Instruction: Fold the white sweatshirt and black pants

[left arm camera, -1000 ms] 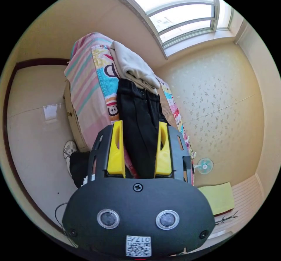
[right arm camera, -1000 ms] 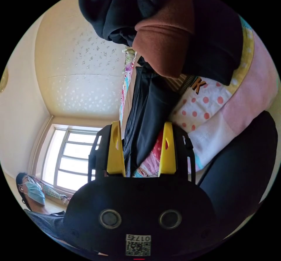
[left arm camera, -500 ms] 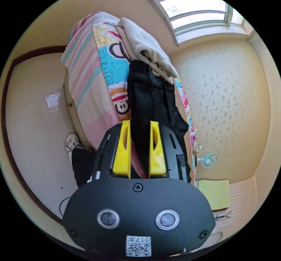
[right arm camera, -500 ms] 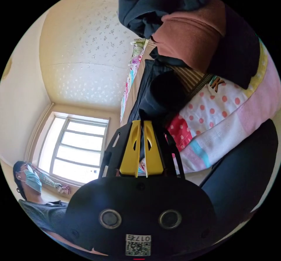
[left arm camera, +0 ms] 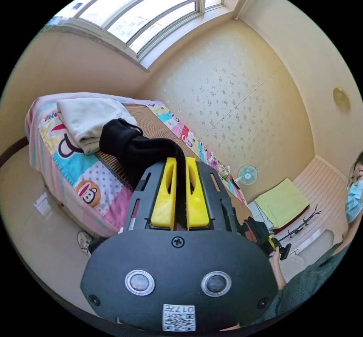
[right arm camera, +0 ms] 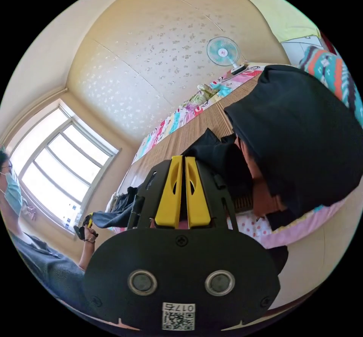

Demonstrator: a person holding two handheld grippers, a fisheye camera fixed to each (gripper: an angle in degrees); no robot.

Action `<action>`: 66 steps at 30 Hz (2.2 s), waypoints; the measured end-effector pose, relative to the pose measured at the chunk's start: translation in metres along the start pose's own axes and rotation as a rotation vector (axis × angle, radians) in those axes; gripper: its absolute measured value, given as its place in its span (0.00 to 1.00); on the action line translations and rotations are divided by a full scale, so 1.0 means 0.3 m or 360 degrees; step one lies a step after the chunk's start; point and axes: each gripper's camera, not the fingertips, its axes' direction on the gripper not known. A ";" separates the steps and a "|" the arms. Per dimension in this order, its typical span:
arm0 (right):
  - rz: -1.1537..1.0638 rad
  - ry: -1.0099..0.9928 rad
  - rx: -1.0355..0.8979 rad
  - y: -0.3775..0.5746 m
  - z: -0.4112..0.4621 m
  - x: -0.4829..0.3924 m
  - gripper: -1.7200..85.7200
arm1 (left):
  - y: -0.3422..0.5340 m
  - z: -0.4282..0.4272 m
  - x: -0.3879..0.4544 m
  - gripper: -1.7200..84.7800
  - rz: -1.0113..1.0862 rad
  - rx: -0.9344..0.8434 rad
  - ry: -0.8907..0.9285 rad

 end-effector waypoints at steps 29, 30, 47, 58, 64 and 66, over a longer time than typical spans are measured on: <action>-0.0055 0.0341 -0.1040 0.040 0.951 0.220 0.02 | -0.260 0.695 -0.022 0.07 0.0282 -0.0562 -0.0424; -0.0062 0.0359 -0.1061 0.050 0.937 0.214 0.02 | -0.271 0.674 -0.004 0.07 0.0350 -0.0563 -0.0432; 0.0290 -0.0077 -0.0464 0.335 0.285 0.349 0.05 | 0.213 0.270 -0.177 0.14 -0.0142 -0.0240 -0.0075; 0.0449 0.0106 -0.0471 0.223 0.300 0.411 0.17 | 0.517 0.965 0.347 0.18 0.0737 -0.1339 0.0379; 0.0520 -0.0079 -0.0401 0.249 0.275 0.452 0.17 | 0.610 1.052 0.283 0.02 0.0507 -0.1460 0.0248; 0.0530 -0.0100 -0.0343 0.248 0.253 0.461 0.17 | 0.575 0.970 0.303 0.02 0.0526 -0.1263 0.0381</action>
